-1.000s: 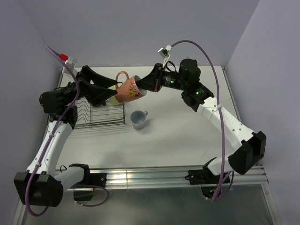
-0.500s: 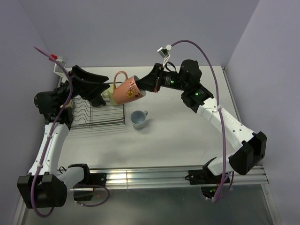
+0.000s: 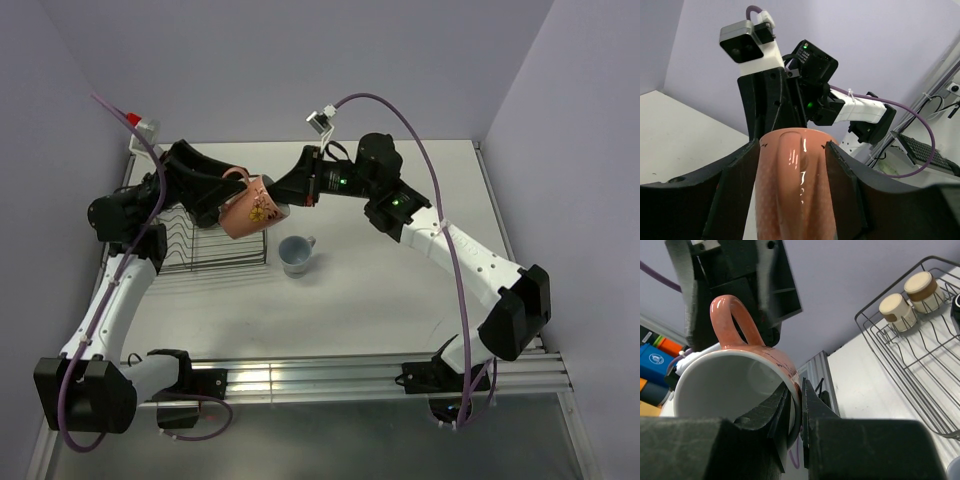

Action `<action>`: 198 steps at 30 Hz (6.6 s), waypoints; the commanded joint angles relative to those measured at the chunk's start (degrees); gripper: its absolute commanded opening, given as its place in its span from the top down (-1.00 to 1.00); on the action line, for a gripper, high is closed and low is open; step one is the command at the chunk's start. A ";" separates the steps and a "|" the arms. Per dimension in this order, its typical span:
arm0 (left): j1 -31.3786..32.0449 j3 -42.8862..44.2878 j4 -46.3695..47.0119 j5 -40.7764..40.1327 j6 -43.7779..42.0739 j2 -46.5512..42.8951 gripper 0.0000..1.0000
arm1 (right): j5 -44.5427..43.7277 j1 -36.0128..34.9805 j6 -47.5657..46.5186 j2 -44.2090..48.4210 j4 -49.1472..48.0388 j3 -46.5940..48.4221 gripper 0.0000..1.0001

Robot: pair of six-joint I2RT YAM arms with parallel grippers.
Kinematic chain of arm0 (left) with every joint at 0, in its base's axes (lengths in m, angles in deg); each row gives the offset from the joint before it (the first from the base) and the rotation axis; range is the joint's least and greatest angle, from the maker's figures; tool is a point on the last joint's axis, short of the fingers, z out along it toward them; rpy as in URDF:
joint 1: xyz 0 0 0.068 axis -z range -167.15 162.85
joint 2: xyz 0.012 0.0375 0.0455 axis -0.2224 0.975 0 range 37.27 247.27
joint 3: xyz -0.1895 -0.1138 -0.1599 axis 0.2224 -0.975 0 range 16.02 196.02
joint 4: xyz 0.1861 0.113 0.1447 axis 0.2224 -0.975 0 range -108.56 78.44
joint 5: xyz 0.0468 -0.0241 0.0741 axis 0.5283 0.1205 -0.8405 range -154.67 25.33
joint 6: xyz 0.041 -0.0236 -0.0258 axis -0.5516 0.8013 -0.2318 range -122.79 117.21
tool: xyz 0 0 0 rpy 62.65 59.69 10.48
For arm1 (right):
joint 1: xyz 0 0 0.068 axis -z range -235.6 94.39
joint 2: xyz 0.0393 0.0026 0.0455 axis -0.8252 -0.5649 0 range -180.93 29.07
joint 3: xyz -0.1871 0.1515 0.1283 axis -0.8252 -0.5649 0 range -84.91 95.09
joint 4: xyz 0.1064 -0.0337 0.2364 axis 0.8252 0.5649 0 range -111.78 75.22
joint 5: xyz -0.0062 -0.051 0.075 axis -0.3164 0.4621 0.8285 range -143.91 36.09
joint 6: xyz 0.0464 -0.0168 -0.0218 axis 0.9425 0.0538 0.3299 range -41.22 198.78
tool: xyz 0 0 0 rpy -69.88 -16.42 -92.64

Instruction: Load the cups into the dish rack

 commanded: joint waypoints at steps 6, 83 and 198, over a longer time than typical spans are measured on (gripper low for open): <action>2.01 0.08 7.17 -1.91 5.74 0.68 0.01 | -0.77 -1.25 2.00 -0.08 -7.70 4.34 1.00; -7.47 17.10 -50.71 7.50 -39.32 4.36 0.99 | -5.07 1.91 -2.74 1.49 4.59 3.82 -0.75; 10.80 29.78 -115.97 -57.37 -133.21 42.25 0.54 | 1.87 24.77 -7.23 6.68 6.27 -3.57 -1.00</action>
